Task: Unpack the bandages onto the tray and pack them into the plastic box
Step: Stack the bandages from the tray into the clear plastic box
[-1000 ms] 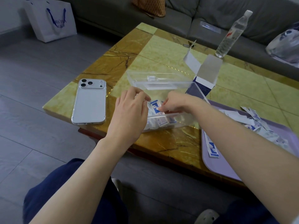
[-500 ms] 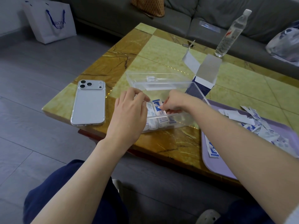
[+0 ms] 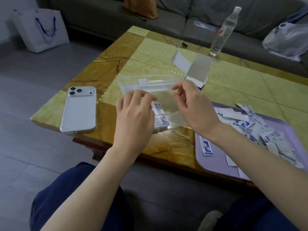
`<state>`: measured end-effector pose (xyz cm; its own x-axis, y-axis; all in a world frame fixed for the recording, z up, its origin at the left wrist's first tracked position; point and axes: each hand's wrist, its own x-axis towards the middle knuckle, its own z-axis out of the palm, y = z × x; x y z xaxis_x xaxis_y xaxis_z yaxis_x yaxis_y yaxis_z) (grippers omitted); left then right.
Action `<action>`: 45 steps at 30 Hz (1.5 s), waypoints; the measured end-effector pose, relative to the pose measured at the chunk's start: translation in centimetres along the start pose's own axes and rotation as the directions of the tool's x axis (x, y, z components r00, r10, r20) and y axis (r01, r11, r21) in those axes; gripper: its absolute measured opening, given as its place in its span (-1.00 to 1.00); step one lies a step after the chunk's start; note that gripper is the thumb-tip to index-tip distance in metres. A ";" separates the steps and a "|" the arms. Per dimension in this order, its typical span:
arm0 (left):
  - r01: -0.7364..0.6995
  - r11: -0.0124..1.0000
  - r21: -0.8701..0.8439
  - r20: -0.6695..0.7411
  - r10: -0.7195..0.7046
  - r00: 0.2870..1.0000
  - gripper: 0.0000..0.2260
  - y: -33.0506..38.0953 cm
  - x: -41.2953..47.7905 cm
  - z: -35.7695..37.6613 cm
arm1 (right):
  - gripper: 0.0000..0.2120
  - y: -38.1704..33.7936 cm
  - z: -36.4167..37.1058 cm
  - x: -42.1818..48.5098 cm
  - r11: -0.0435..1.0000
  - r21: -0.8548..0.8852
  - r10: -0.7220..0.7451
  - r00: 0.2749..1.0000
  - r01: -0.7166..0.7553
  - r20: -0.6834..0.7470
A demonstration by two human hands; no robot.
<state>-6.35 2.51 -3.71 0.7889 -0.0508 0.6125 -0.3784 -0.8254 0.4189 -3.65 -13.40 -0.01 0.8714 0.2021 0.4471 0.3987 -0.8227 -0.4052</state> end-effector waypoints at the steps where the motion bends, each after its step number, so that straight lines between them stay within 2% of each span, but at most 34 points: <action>1: -0.048 0.999 -0.024 0.012 0.048 0.999 -0.79 0.8 -0.1 0.4 | -0.85 0.8 -0.5 -0.8 0.999 -0.011 -0.042 0.997 0.041 -0.064; 4: -0.192 0.977 -0.091 0.060 0.198 0.978 -0.80 3.2 -0.5 1.5 | -0.83 3.1 -2.0 -3.0 0.985 -0.132 -0.129 0.976 0.107 -0.173; 7: -0.310 0.937 -0.159 0.177 0.336 0.925 -0.80 5.0 -0.8 3.1 | -0.85 6.4 -3.1 -4.8 0.963 -0.253 -0.127 0.983 0.090 -0.134; 9: -0.349 0.922 -0.171 0.292 0.385 0.875 -0.79 6.0 -1.0 4.6 | -0.85 9.1 -3.7 -5.7 0.967 -0.254 0.010 0.999 -0.023 -0.052; 11: -0.377 0.917 -0.128 0.402 0.396 0.825 -0.75 7.0 -1.1 6.0 | -0.78 11.7 -4.2 -6.3 0.957 -0.219 0.214 0.974 -0.193 0.078; 14: -0.378 0.922 -0.081 0.554 0.357 0.752 -0.68 8.0 -1.3 7.7 | -0.53 14.2 -4.9 -6.6 0.883 -0.277 0.453 0.842 -0.379 0.292; 17: -0.371 0.926 -0.063 0.613 0.329 0.718 -0.63 8.1 -1.2 9.3 | -0.45 15.5 -4.9 -6.2 0.837 -0.328 0.540 0.761 -0.439 0.360; 21: -0.332 0.942 -0.042 0.651 0.278 0.706 -0.68 8.7 -0.8 10.4 | -0.40 15.2 -4.4 -4.7 0.825 -0.349 0.553 0.761 -0.444 0.340; 25: -0.310 0.950 -0.025 0.659 0.249 0.710 -0.68 9.2 -0.4 10.9 | -0.35 14.6 -3.9 -3.7 0.828 -0.411 0.539 0.742 -0.381 0.398; 32: -0.292 0.956 -0.031 0.663 0.239 0.709 -0.63 9.4 -0.1 10.9 | -0.65 13.5 -3.5 -3.6 0.859 -0.288 0.512 0.723 -0.423 0.464; 38: -0.247 0.969 -0.025 0.690 0.196 0.697 -0.56 9.4 0.1 11.2 | -0.60 13.9 -3.6 -3.7 0.863 -0.377 0.489 0.740 -0.335 0.462; 43: -0.206 0.978 -0.027 0.730 0.160 0.664 -0.56 9.8 0.1 11.0 | -0.81 14.1 -4.9 -4.4 0.871 -0.396 0.484 0.651 -0.291 0.585; 45: -0.174 0.983 -0.062 0.726 0.164 0.668 -0.62 10.0 0.1 10.8 | -0.83 14.4 -5.5 -4.3 0.887 -0.342 0.458 0.686 -0.310 0.566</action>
<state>-4.83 -11.79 -6.73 0.8164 -0.5774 -0.0095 -0.5390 -0.7677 0.3465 -3.22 -29.01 -3.32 0.9419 0.0621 -0.3300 -0.0146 -0.9742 -0.2252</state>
